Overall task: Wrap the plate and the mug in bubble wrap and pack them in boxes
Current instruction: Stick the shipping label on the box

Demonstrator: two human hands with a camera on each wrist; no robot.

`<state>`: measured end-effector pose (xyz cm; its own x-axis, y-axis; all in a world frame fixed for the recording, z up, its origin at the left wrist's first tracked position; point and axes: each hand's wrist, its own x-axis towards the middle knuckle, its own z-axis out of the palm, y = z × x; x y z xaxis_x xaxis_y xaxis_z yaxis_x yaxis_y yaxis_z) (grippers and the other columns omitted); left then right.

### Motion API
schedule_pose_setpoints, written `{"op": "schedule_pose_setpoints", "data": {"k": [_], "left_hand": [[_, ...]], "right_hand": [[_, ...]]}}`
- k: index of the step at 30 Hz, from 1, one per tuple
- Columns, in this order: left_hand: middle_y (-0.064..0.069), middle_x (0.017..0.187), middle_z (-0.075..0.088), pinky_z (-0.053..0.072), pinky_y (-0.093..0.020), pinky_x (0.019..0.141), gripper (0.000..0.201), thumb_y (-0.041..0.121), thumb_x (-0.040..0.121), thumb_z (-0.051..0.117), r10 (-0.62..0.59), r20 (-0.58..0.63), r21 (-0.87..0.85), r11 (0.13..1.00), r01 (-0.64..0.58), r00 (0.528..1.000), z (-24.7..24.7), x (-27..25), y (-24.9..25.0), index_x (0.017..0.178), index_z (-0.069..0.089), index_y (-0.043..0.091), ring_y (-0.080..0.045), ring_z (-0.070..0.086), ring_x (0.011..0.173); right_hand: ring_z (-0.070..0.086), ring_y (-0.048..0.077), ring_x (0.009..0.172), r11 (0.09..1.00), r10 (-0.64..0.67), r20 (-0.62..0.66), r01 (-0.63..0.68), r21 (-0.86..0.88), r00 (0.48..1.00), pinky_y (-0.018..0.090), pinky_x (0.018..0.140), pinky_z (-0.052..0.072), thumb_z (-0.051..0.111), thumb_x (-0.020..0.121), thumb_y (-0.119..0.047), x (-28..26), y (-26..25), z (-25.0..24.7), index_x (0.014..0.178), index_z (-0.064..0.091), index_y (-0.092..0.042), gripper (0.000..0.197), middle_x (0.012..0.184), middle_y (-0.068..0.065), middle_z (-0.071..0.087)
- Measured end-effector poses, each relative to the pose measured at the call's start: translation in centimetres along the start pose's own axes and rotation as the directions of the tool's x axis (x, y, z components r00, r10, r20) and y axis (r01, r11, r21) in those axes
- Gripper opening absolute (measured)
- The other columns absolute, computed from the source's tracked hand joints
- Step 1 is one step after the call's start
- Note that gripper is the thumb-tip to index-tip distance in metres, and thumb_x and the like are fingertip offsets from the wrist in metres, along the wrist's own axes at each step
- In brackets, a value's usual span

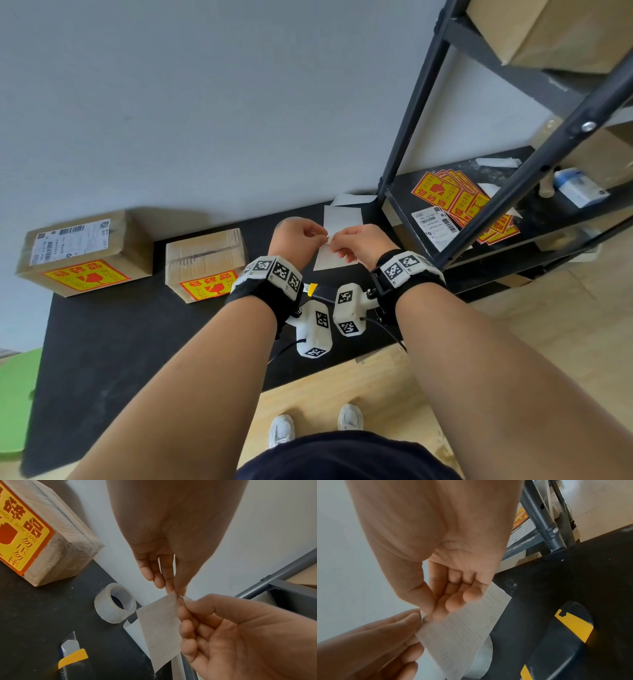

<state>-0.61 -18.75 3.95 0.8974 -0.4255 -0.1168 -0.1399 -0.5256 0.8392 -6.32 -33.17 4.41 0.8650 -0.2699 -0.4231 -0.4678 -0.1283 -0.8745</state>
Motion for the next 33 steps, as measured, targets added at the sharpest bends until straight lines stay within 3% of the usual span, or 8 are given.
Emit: {"op": "schedule_pose_setpoints", "data": {"k": [6,15,23,27,30,33], "left_hand": [[0.003,0.084,0.07,0.036,-0.012,0.062,0.006,0.016,0.083,0.068,0.004,0.011,0.005,1.0,-0.004,1.0,0.02,0.24,0.03,0.083,0.073,0.019,-0.001,0.056,0.069],[0.003,0.088,0.07,0.038,-0.011,0.064,0.006,0.017,0.086,0.067,0.004,0.027,0.041,0.999,-0.005,1.0,0.02,-0.06,0.09,0.087,0.072,0.019,-0.007,0.061,0.08],[0.005,0.089,0.068,0.041,-0.019,0.073,0.008,0.017,0.088,0.065,-0.008,0.038,0.047,0.999,0.006,0.999,0.13,-0.51,0.39,0.091,0.073,0.018,-0.008,0.061,0.084],[0.006,0.091,0.068,0.04,-0.015,0.069,0.011,0.018,0.088,0.065,0.001,0.043,0.067,0.998,-0.004,0.999,0.16,-0.63,0.59,0.094,0.073,0.017,-0.008,0.061,0.086],[0.006,0.093,0.068,0.038,-0.009,0.064,0.014,0.017,0.089,0.064,0.001,0.051,0.083,0.997,-0.005,0.999,0.32,-0.72,0.73,0.098,0.074,0.017,-0.006,0.06,0.086],[0.003,0.096,0.07,0.04,-0.011,0.067,0.016,0.015,0.089,0.064,-0.009,0.062,0.086,0.996,0.003,0.998,0.49,-0.68,0.78,0.1,0.074,0.015,-0.006,0.061,0.086]], "right_hand": [[0.055,0.013,0.063,1.0,-0.001,-0.002,0.001,0.011,1.0,0.024,0.058,0.044,0.068,0.082,-0.006,0.18,0.11,-0.1,0.08,0.07,-0.004,0.004,0.072,0.007,0.063],[0.056,0.014,0.063,1.0,0.016,-0.003,-0.016,-0.001,1.0,0.025,0.059,0.045,0.068,0.082,-0.004,0.05,0.25,-0.06,0.076,0.07,-0.009,0.008,0.069,0.007,0.062],[0.056,0.017,0.064,0.997,0.08,-0.024,-0.08,-0.002,0.996,0.025,0.059,0.044,0.063,0.085,-0.008,-0.34,-0.34,0.03,0.076,0.067,-0.003,0.011,0.074,0.009,0.065],[0.056,0.017,0.068,0.997,0.039,-0.012,-0.039,-0.061,0.999,0.026,0.062,0.045,0.064,0.088,-0.011,-0.51,-0.25,-0.12,0.083,0.069,-0.002,0.012,0.077,0.009,0.064],[0.051,0.014,0.063,0.992,0.046,-0.014,-0.047,-0.12,0.999,0.023,0.06,0.043,0.062,0.091,-0.013,-0.59,-0.19,-0.03,0.084,0.064,-0.009,0.009,0.071,0.004,0.059],[0.046,0.011,0.058,0.976,0.052,-0.026,-0.056,-0.21,0.998,0.021,0.056,0.04,0.06,0.094,-0.016,-0.55,-0.25,0.33,0.077,0.059,-0.016,0.017,0.068,0.001,0.055]]}}
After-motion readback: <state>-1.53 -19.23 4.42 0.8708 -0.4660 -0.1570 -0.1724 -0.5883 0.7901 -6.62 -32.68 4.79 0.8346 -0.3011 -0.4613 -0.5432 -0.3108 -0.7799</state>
